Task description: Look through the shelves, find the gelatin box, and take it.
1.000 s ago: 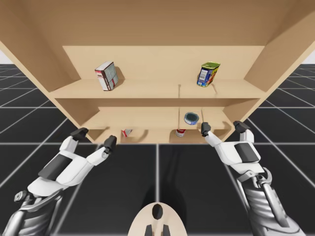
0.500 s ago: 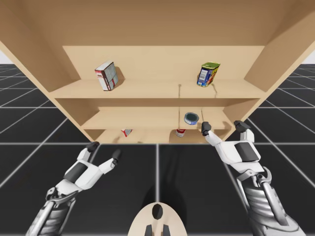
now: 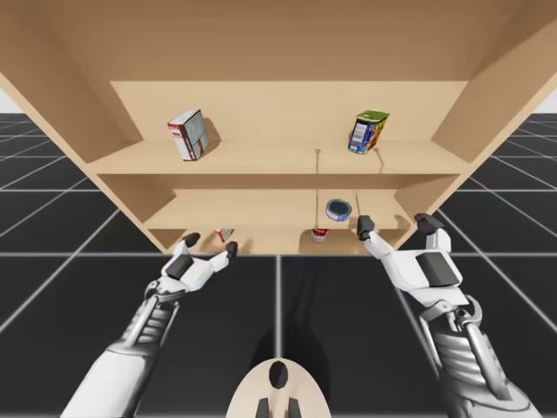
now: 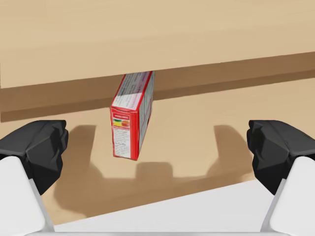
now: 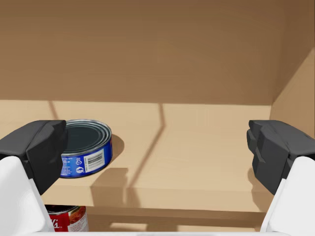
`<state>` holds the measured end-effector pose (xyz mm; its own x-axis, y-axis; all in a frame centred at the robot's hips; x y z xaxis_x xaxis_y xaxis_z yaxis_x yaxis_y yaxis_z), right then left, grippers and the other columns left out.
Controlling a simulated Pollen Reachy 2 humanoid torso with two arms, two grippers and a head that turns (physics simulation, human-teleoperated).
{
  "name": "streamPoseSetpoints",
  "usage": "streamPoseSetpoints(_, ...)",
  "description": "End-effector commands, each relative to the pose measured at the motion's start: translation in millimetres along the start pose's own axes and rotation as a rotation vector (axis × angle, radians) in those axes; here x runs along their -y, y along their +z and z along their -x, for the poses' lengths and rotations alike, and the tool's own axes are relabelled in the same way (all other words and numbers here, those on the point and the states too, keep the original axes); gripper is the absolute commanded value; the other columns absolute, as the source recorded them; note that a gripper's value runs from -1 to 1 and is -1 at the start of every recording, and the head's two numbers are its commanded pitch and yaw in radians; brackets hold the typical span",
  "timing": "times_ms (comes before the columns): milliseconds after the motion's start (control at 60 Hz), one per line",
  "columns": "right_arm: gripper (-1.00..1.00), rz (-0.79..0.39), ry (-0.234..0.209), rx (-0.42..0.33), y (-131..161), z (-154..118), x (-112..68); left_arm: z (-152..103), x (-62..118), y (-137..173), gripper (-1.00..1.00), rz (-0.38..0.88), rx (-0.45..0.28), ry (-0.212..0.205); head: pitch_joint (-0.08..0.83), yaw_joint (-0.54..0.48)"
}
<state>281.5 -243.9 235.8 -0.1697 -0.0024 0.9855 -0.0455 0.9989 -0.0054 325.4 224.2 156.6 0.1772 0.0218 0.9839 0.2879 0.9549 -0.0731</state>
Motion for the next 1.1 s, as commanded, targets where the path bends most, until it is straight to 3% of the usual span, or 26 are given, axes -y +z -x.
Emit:
streamPoseSetpoints(17,-1.0,0.002,-0.007,0.0,0.7,0.6,-0.8,3.4,12.9,-32.9,-1.0,-0.011,-0.019,0.025,0.582,0.26)
streamPoseSetpoints(183,-1.0,0.003,-0.009,-0.002,0.8,0.7,-0.4,10.5,14.7,-54.8,-1.0,-0.025,-0.051,0.044,0.59,0.25)
streamPoseSetpoints(400,-1.0,0.004,-0.011,-0.001,0.6,0.6,0.1,12.3,21.2,-69.4,-0.95,-0.02,-0.06,0.038,0.594,0.25)
streamPoseSetpoints(450,-1.0,0.004,-0.012,-0.002,0.4,0.7,0.2,14.2,22.7,-72.0,-0.66,-0.024,-0.067,0.038,0.595,0.25)
streamPoseSetpoints(467,-1.0,0.004,-0.012,-0.002,0.6,0.6,0.0,15.4,22.8,-72.3,-0.16,-0.028,-0.068,0.036,0.596,0.25)
streamPoseSetpoints(483,-1.0,0.004,-0.012,-0.002,0.6,0.6,0.1,16.2,23.2,-72.2,0.75,-0.03,-0.071,0.037,0.597,0.25)
streamPoseSetpoints(533,-1.0,0.004,-0.012,-0.002,0.7,0.5,0.3,17.8,23.5,-72.2,0.99,-0.028,-0.075,0.032,0.598,0.25)
streamPoseSetpoints(767,-1.0,0.006,-0.014,-0.001,0.6,0.1,0.2,18.7,23.7,-70.5,1.0,-0.027,-0.061,0.034,0.6,0.25)
streamPoseSetpoints(900,-1.0,0.008,-0.016,-0.001,0.6,-0.1,0.3,11.5,25.9,-66.5,1.0,-0.012,0.005,0.045,0.601,0.25)
streamPoseSetpoints(1100,-1.0,0.01,-0.022,0.001,0.5,-0.8,0.6,-3.7,29.9,-47.8,1.0,-0.025,0.103,0.004,0.597,0.24)
